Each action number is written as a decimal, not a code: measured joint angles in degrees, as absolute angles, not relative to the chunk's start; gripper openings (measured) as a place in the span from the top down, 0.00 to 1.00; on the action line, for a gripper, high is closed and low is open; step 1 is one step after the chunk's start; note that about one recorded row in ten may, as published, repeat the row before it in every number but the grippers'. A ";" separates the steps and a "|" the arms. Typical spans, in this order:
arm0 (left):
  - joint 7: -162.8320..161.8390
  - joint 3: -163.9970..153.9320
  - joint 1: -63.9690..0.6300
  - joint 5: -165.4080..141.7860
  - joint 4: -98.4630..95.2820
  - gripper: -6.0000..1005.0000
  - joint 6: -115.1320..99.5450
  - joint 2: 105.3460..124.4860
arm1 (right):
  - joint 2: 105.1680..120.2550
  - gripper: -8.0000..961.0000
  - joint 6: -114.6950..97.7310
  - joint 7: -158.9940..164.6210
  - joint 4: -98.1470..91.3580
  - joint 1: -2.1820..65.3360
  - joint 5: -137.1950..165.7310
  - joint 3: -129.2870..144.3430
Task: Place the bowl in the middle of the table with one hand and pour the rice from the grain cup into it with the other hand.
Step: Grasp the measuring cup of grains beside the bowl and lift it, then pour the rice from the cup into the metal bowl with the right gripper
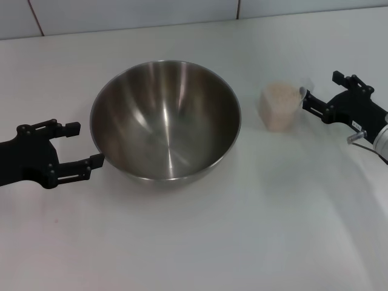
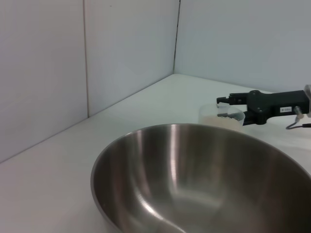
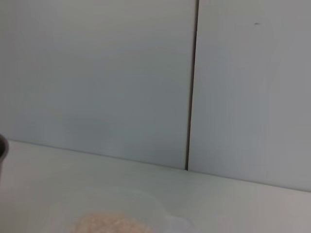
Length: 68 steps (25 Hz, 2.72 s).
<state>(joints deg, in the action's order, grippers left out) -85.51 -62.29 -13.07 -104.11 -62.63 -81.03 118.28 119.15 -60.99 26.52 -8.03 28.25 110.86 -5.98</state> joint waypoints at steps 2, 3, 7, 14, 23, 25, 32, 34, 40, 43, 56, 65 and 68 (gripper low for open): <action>-85.51 -62.29 -13.14 -104.18 -62.63 0.19 -81.04 118.28 | 119.16 0.21 -60.52 26.52 -7.94 28.75 110.63 -6.00; -85.51 -62.29 -13.14 -104.18 -62.63 0.19 -81.04 118.28 | 119.17 0.21 -60.47 26.52 -7.83 28.94 110.39 -6.02; -85.51 -62.26 -13.05 -104.23 -62.63 0.19 -81.03 118.21 | 119.22 0.23 -60.12 26.52 -7.20 29.46 109.27 -5.89; -85.51 -62.32 -13.02 -104.32 -62.86 0.19 -81.07 118.21 | 119.26 0.26 -58.70 25.31 -5.98 30.04 109.23 -5.87; -86.15 -62.30 -13.20 -105.04 -63.23 0.19 -81.44 118.22 | 119.26 0.65 -58.67 22.79 -4.63 30.15 109.22 -6.05; -86.22 -62.30 -13.36 -105.59 -63.28 0.19 -81.45 118.27 | 119.26 0.76 -58.67 22.78 -4.63 30.14 109.22 -6.06; -86.29 -62.30 -13.49 -105.73 -63.29 0.20 -81.53 118.30 | 119.26 0.90 -59.50 22.68 -4.89 29.60 109.22 -6.07; -86.36 -62.30 -13.56 -105.73 -63.29 0.20 -81.59 118.30 | 119.26 0.93 -60.73 21.94 -5.00 29.22 109.02 -6.08; -86.89 -62.30 -13.69 -105.73 -63.49 0.20 -81.80 118.30 | 119.26 0.99 -69.05 19.09 -4.84 27.77 105.60 -6.77; -86.91 -62.42 -13.65 -105.73 -64.12 0.20 -81.89 118.30 | 119.26 0.98 -77.37 17.03 -5.00 27.32 104.30 -7.13; -87.62 -63.85 -13.63 -105.71 -66.67 0.20 -81.92 118.48 | 119.51 0.97 -80.84 -42.85 12.05 35.80 104.77 -8.36; -88.25 -64.42 -14.46 -105.72 -67.09 0.20 -81.91 118.56 | 119.81 0.96 -72.79 -84.27 20.07 36.43 111.51 -7.67; -88.44 -64.73 -14.60 -105.72 -67.21 0.20 -81.91 118.53 | 119.88 0.96 -72.74 -91.89 20.13 36.24 114.68 -8.04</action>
<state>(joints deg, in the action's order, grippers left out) -88.44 -64.73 -14.60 -105.72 -67.21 -81.91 118.53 119.88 -72.74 -91.89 20.13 36.24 114.68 -8.04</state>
